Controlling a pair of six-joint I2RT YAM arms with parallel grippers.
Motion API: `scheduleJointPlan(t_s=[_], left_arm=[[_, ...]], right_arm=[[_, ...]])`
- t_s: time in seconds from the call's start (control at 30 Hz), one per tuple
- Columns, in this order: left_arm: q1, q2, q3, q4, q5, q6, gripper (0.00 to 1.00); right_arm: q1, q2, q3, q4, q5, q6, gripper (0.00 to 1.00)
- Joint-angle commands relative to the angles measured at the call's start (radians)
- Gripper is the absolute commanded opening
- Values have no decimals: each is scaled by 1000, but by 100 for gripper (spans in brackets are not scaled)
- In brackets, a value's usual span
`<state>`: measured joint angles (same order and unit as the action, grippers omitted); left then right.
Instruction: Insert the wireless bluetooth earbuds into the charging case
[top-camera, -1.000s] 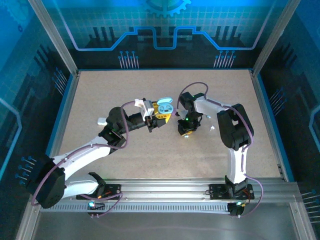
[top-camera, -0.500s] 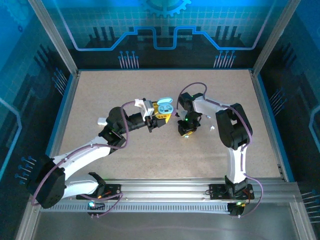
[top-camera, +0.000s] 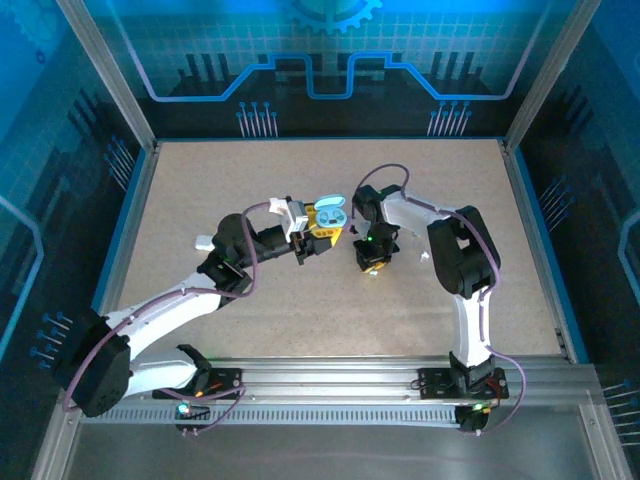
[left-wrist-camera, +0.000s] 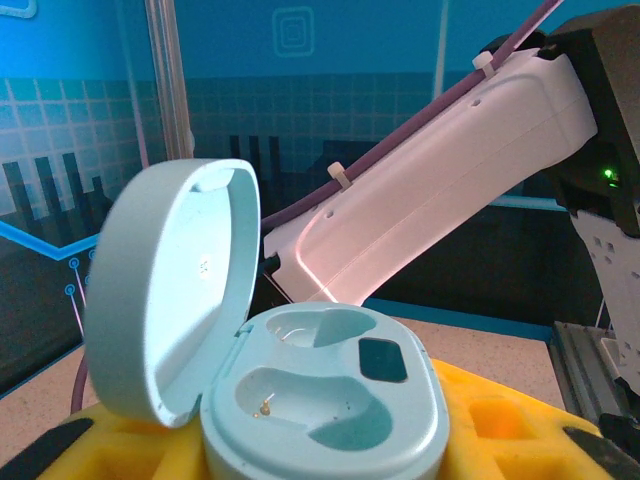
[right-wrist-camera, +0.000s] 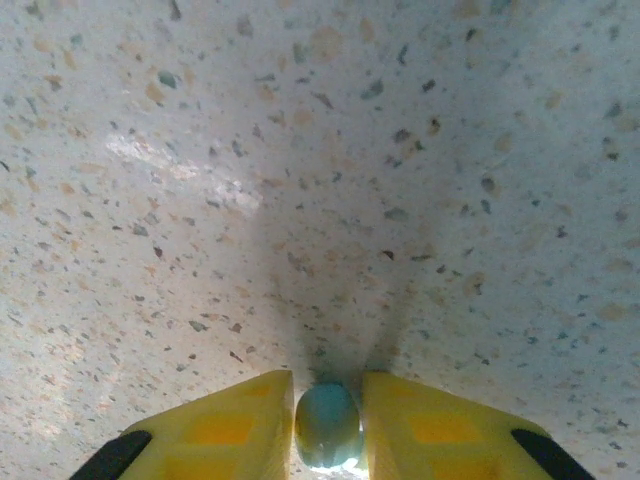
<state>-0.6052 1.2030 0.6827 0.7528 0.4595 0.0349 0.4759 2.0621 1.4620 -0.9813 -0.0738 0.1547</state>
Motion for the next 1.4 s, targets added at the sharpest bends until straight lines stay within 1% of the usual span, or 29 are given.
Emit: scheduleJointPlan(t_s=[0.0, 0.17, 0.23, 0.3, 0.4, 0.47, 0.53, 0.63, 0.73, 0.8, 1.0, 1.13, 1.37], left_arm=[[0, 0, -3, 15, -7, 8, 33], [0, 0, -8, 14, -15, 13, 33], [0, -3, -12, 15, -21, 15, 33], [-1, -6, -17, 17, -29, 19, 33], [11, -11, -26, 21, -37, 17, 33], [25, -12, -37, 33, -36, 6, 33], [46, -17, -56, 59, -39, -11, 33], [79, -24, -83, 93, -36, -38, 33], [107, -31, -98, 102, -35, -46, 33], [120, -37, -105, 104, -40, -46, 33], [133, -35, -115, 87, -50, -21, 33], [131, -26, -117, 82, -56, -5, 33], [129, 5, -109, 90, -25, 11, 33]], right_arm=[[27, 31, 10, 3, -2, 25, 23], [21, -31, 5, 7, -20, 35, 20], [7, -77, -7, 22, -61, 42, 20], [-16, -134, -26, 52, -141, 54, 20], [-70, -236, -73, 134, -348, 86, 20], [-114, -301, -113, 209, -519, 123, 20], [-157, -349, -148, 292, -689, 177, 19], [-204, -388, -174, 389, -897, 253, 19], [-226, -421, -195, 487, -1032, 330, 19], [-233, -433, -198, 538, -1099, 380, 19], [-235, -451, -192, 601, -1188, 461, 19], [-234, -466, -177, 603, -1199, 486, 19], [-220, -499, -142, 588, -1188, 505, 19]])
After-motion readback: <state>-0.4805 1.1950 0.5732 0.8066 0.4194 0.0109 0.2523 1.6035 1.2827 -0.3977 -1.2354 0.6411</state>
